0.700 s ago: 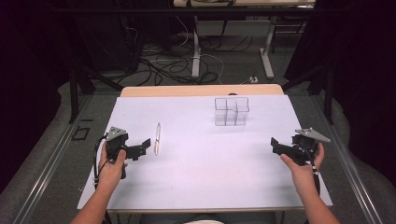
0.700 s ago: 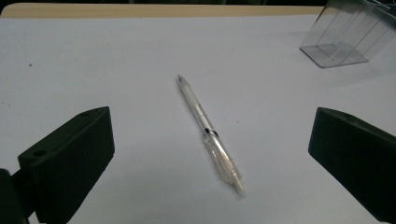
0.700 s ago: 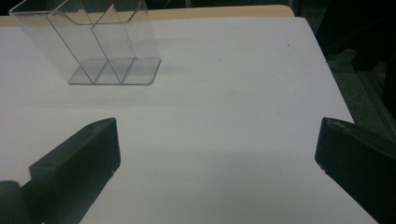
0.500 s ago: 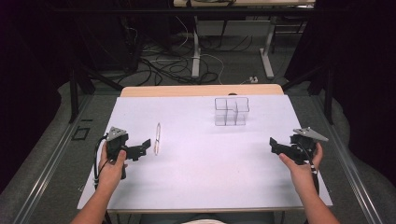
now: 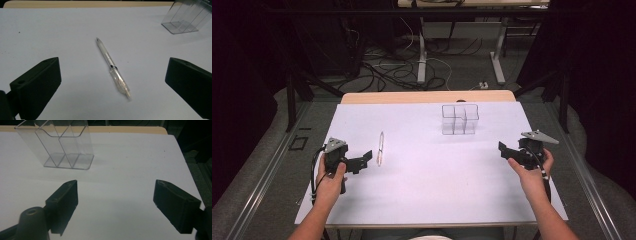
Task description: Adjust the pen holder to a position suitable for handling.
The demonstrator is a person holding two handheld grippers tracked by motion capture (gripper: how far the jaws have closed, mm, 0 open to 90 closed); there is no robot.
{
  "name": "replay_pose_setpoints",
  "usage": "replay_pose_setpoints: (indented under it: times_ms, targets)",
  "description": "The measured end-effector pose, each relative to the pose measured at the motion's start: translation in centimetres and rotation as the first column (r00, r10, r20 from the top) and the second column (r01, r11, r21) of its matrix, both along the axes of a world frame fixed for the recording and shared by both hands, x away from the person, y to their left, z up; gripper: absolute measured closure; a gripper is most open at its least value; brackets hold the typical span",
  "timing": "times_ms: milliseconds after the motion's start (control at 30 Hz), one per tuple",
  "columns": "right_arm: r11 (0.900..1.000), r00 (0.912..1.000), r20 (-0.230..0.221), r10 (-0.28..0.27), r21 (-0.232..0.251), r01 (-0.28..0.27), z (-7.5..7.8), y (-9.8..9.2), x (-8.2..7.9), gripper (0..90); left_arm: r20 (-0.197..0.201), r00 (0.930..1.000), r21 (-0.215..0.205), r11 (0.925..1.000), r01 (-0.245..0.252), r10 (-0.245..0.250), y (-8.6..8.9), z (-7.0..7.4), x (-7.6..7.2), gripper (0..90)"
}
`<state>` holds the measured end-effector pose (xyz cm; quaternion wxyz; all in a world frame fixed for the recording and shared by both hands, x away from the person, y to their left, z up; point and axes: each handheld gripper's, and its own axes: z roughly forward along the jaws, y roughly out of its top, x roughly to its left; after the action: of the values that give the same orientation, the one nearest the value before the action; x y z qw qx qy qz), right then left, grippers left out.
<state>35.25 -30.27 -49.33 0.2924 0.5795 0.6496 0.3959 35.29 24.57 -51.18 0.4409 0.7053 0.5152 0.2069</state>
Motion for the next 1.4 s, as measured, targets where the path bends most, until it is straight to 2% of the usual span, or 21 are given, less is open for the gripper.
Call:
replay_pose_setpoints:
  times_ms: [100,233,367,400,633,700,800,833,867,900,1000,1167,1400]
  targets:
    - [1.0,0.9998,0.012,0.014,-0.009,-0.014,0.5,0.3,0.5,29.4,-0.001,1.0,-0.008,0.9999,-0.009,0.009,0.1,0.0,0.0,0.2]
    - [0.999,0.9995,-0.002,0.032,-0.007,-0.032,1.0,0.7,1.4,35.6,-0.003,0.9998,-0.012,0.9998,-0.017,0.017,0.2,-0.1,0.0,0.2]
    - [0.999,0.9988,-0.014,0.046,-0.016,-0.046,1.6,1.2,2.3,36.5,-0.006,0.9998,-0.01,0.9998,-0.016,0.016,0.3,-0.1,0.0,0.1]
    - [0.998,0.9984,-0.009,0.055,-0.036,-0.055,2.2,1.5,2.8,37.0,-0.006,0.9999,-0.01,0.9998,-0.016,0.016,0.3,-0.1,0.0,0.2]
    - [0.997,0.9969,-0.023,0.075,-0.035,-0.075,4.0,2.6,4.8,38.5,-0.01,0.9998,-0.009,0.9999,-0.015,0.015,0.3,-0.2,0.0,0.1]
    - [0.996,0.9957,-0.039,0.084,-0.031,-0.085,4.8,3.1,5.7,38.5,-0.012,0.9998,-0.01,0.9998,-0.016,0.016,0.3,-0.2,0.0,0.2]
    - [0.996,0.995,-0.047,0.089,-0.028,-0.09,5.2,3.6,6.3,38.7,-0.016,0.9997,-0.012,0.9998,-0.018,0.018,0.4,-0.2,0.1,0.2]
    - [0.994,0.9938,-0.06,0.094,-0.044,-0.097,5.6,4.0,6.9,38.7,-0.017,0.9997,-0.011,0.9998,-0.019,0.018,0.4,-0.2,0.0,0.2]
    - [0.994,0.9938,-0.06,0.094,-0.044,-0.097,5.6,4.0,6.9,38.7,-0.017,0.9997,-0.012,0.9998,-0.018,0.018,0.4,-0.2,0.0,0.2]
    - [0.994,0.9928,-0.081,0.088,-0.051,-0.093,5.7,4.4,7.5,39.0,-0.017,0.9997,-0.012,0.9998,-0.018,0.018,0.3,-0.2,0.0,0.2]
    - [0.994,0.9911,-0.106,0.081,-0.063,-0.088,6.0,4.9,8.3,40.2,-0.018,0.9997,-0.013,0.9998,-0.016,0.016,0.3,-0.2,0.1,0.2]
    - [0.992,0.9884,-0.125,0.085,-0.079,-0.096,6.6,5.5,9.4,43.3,-0.022,0.9996,-0.011,0.9998,-0.018,0.018,0.4,-0.3,0.1,0.2]
    - [0.992,0.9835,-0.159,0.087,-0.076,-0.1,6.9,6.2,10.8,48.8,-0.022,0.9996,-0.01,0.9998,-0.02,0.019,0.4,-0.3,0.1,0.2]
